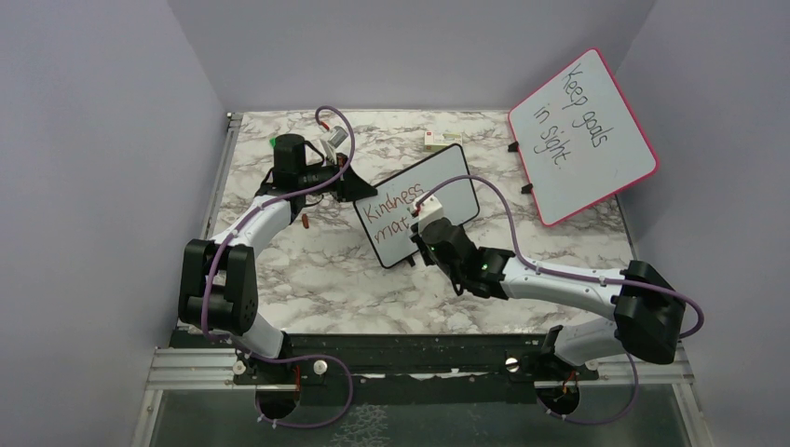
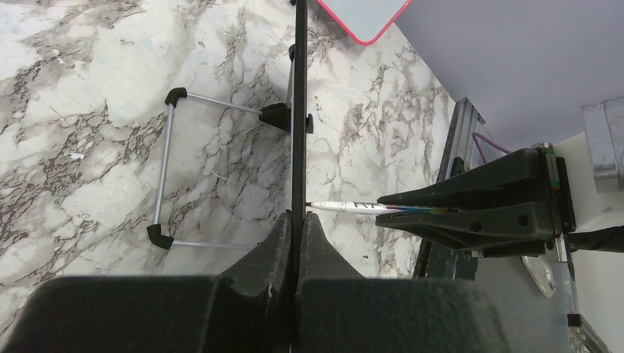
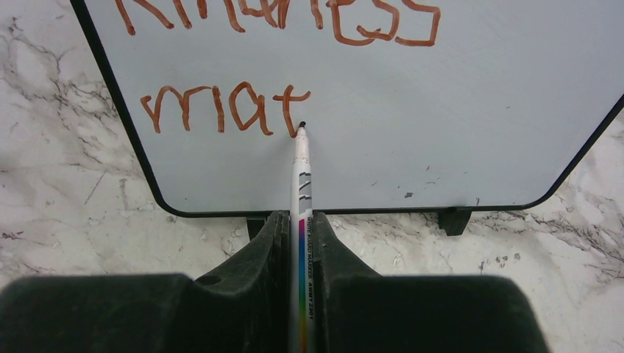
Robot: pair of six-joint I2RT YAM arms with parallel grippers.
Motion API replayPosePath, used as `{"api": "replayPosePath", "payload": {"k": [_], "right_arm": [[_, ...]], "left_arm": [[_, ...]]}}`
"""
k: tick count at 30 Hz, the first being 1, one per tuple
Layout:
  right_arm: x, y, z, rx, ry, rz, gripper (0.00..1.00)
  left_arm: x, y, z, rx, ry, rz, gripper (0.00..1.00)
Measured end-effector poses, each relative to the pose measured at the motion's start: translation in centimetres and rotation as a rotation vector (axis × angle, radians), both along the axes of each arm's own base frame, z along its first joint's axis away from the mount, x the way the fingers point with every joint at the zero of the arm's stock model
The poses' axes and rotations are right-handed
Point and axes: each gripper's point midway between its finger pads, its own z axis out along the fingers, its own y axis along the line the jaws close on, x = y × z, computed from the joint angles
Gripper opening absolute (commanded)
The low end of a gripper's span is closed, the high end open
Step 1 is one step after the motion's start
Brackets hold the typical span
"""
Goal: Write a sentence on the whiteboard
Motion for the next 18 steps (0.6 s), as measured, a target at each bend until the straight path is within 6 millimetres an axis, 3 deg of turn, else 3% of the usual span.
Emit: {"api": "replayPosePath", "payload": {"k": [10, 18], "right_arm": [[0.4, 0.2, 2.3, 0.06, -0.05, -0.004, 0.01], [0.4, 0.1, 2.4, 0.06, -0.052, -0.004, 0.01]], "left_arm": [[0.0, 0.0, 0.0, 0.0, 0.0, 0.0, 0.0], [0.0, 0.0, 0.0, 0.0, 0.0, 0.0, 0.0]]}}
